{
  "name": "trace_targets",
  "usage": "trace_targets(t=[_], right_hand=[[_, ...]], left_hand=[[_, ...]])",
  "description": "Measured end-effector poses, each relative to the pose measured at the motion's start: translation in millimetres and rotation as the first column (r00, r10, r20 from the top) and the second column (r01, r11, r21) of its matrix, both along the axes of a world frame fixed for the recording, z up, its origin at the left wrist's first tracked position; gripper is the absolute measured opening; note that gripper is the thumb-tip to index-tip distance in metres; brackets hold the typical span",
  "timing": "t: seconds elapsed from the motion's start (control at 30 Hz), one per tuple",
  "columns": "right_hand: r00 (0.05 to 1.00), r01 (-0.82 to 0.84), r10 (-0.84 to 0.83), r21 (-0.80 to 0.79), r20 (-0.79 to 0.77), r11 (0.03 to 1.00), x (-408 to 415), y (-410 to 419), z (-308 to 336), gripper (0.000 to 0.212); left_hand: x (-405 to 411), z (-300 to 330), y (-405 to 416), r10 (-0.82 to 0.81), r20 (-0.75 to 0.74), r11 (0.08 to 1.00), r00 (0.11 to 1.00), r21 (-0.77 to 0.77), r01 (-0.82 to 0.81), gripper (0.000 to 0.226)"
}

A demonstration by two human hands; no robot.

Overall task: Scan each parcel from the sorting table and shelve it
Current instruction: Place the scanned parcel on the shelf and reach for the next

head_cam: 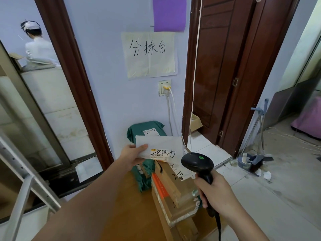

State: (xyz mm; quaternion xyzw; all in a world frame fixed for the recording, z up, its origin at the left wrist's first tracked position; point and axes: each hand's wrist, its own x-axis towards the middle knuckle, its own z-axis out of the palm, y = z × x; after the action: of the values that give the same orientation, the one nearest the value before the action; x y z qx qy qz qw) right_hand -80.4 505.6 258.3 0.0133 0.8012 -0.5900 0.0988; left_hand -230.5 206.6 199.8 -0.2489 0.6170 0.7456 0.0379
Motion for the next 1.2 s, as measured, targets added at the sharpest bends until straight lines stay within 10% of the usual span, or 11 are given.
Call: trace_targets(t=[0.73, 1.2], right_hand=[[0.999, -0.044, 0.043, 0.009, 0.023, 0.999, -4.7, -17.9, -2.3, 0.004], [0.998, -0.03, 0.032, -0.04, 0.056, 0.999, -6.3, -16.8, -5.2, 0.005]], left_hand=[[42.8, -12.6, -4.3, -0.176, 0.019, 0.958, 0.984, 0.232, 0.167, 0.063], [18.9, -4.8, 13.2, -0.069, 0.202, 0.997, 0.977, 0.054, 0.06, 0.069]])
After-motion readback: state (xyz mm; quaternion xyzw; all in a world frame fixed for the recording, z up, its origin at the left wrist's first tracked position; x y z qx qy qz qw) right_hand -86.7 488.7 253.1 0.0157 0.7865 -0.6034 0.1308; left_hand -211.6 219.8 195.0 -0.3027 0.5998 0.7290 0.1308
